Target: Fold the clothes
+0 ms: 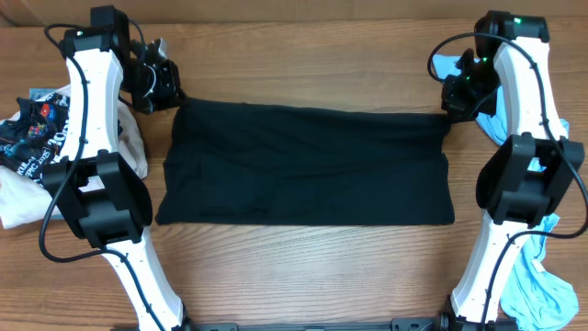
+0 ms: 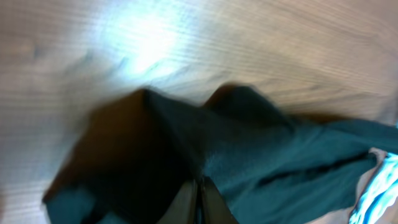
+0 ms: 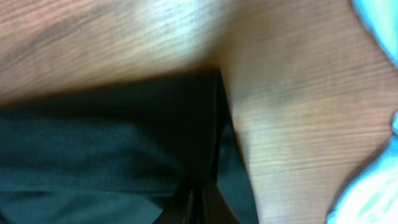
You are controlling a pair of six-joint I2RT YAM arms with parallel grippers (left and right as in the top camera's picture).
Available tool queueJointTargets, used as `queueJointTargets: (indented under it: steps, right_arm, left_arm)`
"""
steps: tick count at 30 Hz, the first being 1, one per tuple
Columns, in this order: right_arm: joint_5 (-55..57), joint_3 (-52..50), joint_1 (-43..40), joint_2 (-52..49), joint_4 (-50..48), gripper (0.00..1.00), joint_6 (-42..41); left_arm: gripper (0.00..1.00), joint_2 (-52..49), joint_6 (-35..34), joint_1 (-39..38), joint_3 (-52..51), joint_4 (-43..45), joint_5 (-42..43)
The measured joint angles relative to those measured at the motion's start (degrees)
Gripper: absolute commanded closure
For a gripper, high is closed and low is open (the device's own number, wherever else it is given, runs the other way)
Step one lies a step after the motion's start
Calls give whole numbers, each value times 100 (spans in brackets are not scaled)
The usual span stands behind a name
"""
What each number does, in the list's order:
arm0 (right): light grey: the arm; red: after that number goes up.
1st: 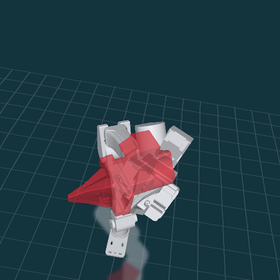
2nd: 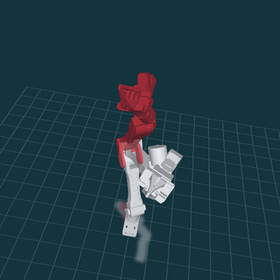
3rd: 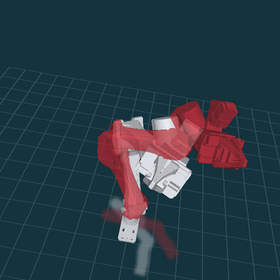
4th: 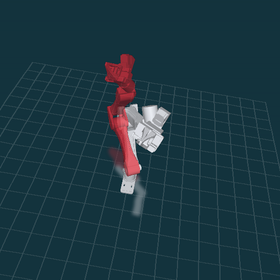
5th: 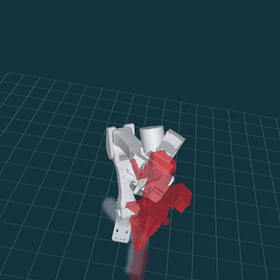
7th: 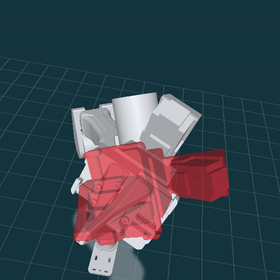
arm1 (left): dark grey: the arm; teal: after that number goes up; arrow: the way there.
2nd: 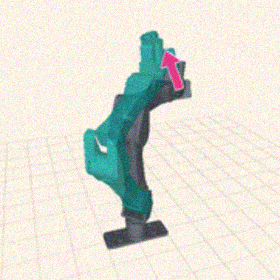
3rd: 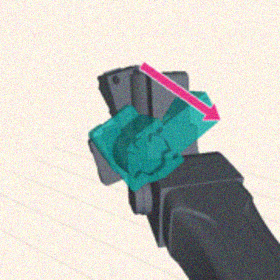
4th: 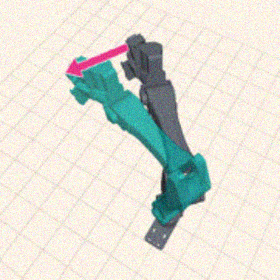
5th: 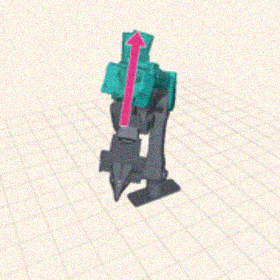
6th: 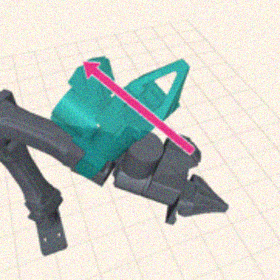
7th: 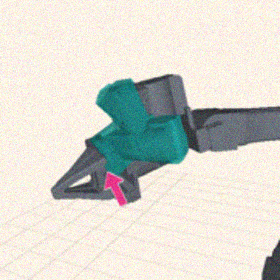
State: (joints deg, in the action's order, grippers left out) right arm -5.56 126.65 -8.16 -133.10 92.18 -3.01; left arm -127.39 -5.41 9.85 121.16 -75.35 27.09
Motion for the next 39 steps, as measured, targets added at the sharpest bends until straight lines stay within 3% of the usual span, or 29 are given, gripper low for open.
queueJointTargets:
  steps: [9,16,23,28,33,39]
  right_arm:
    - [35,-13,0,243,487,95,-68]
    - [111,-1049,-74,990,492,95,-149]
    - [149,-1917,-127,1364,466,96,-170]
    - [179,-2542,-129,1366,398,95,-192]
    - [199,-3099,-127,1368,258,95,-227]
    - [201,-3613,-129,1368,70,93,-264]
  left_arm:
    - [96,0,341,0,7,-1458,-492]
    - [96,0,627,-9,7,-2129,-601]
    - [96,177,688,-254,-411,-2116,-776]
    - [96,905,686,-503,-1652,-2035,-1193]
    - [96,1703,664,-490,-3099,-1329,-1381]
    - [96,1714,599,-490,-4319,-223,-1495]
